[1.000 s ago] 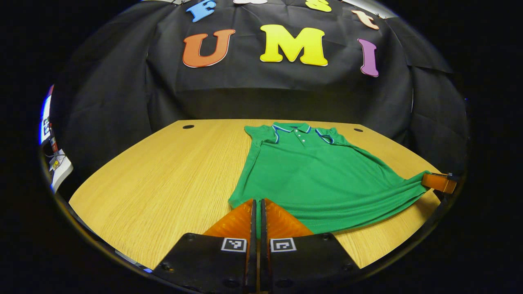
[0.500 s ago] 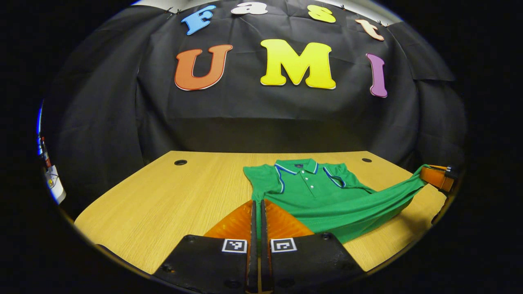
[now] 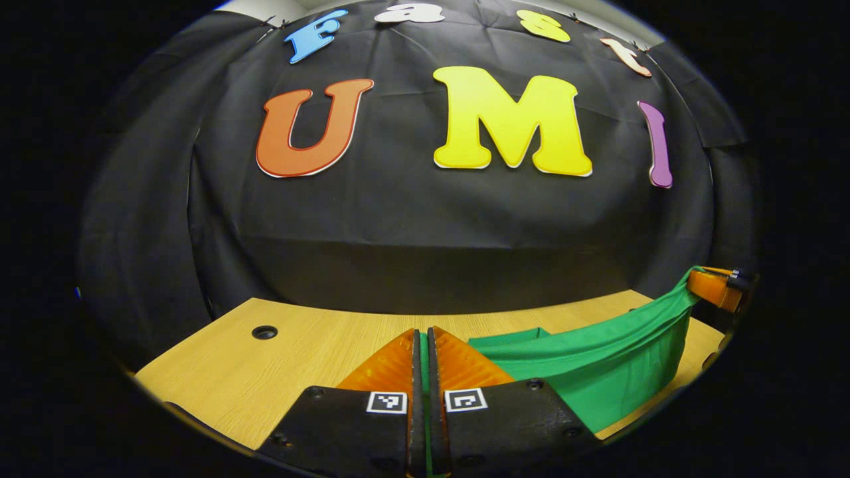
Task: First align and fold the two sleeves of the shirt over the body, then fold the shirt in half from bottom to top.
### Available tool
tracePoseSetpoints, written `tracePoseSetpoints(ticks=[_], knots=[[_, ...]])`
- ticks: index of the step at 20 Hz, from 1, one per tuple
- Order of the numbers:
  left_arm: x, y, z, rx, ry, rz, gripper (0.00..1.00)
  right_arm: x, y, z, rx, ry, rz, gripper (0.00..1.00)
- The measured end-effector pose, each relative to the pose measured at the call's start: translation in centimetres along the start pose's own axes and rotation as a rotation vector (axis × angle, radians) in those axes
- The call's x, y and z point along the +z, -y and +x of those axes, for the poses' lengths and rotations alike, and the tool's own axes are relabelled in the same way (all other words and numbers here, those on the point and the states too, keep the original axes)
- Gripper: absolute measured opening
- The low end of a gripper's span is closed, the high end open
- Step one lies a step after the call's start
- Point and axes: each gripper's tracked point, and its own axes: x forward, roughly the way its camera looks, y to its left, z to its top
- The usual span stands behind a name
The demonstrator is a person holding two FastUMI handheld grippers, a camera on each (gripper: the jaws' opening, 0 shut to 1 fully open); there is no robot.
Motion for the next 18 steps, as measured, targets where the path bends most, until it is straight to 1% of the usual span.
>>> tracePoseSetpoints(ticks=[2,3,4,6,8,9,11,13,14,16,17,18], knots=[[-1.3,-0.2,3.7,0.01,-0.007,0.03,0.08,-1.9,-0.7,4.1,-0.012,0.001,-0.036,0.0],[-1.9,0.0,5.5,0.002,-0.008,0.034,0.08,-2.8,-0.9,5.9,-0.018,-0.003,-0.043,0.01],[-2.6,0.3,6.9,-0.011,-0.015,0.024,0.08,-3.9,-0.8,7.6,-0.03,-0.014,-0.039,0.01],[-4.1,0.2,8.9,-0.001,-0.02,0.017,0.08,-5.5,0.0,10.0,-0.067,-0.04,-0.008,0.01],[-5.5,0.0,10.4,0.016,-0.02,0.034,0.08,-6.7,0.4,11.4,-0.063,-0.063,0.025,0.01],[-6.6,0.0,10.9,0.016,-0.04,0.065,0.08,-7.2,0.7,11.9,-0.07,-0.056,0.011,0.01],[-7.6,-0.3,10.7,0.021,-0.06,0.072,0.09,-8.6,0.7,12.2,-0.072,-0.066,-0.025,0.01],[-7.9,-0.5,10.8,0.032,-0.059,0.039,0.08,-8.4,0.5,12.2,-0.057,-0.06,-0.033,0.01],[-7.7,-0.8,10.8,0.045,-0.056,0.04,0.09,-8.4,0.4,12.1,-0.057,-0.059,-0.037,0.01],[-7.8,-1.4,10.8,0.056,-0.047,0.007,0.1,-8.5,0.4,12.1,-0.057,-0.061,-0.032,0.01],[-7.8,-1.7,10.6,0.064,-0.037,-0.019,0.13,-8.4,0.5,12.1,-0.061,-0.059,-0.026,0.07],[-7.5,-2.1,10.4,0.083,-0.025,-0.039,0.16,-8.5,1.0,12.2,-0.07,-0.065,-0.014,0.04]])
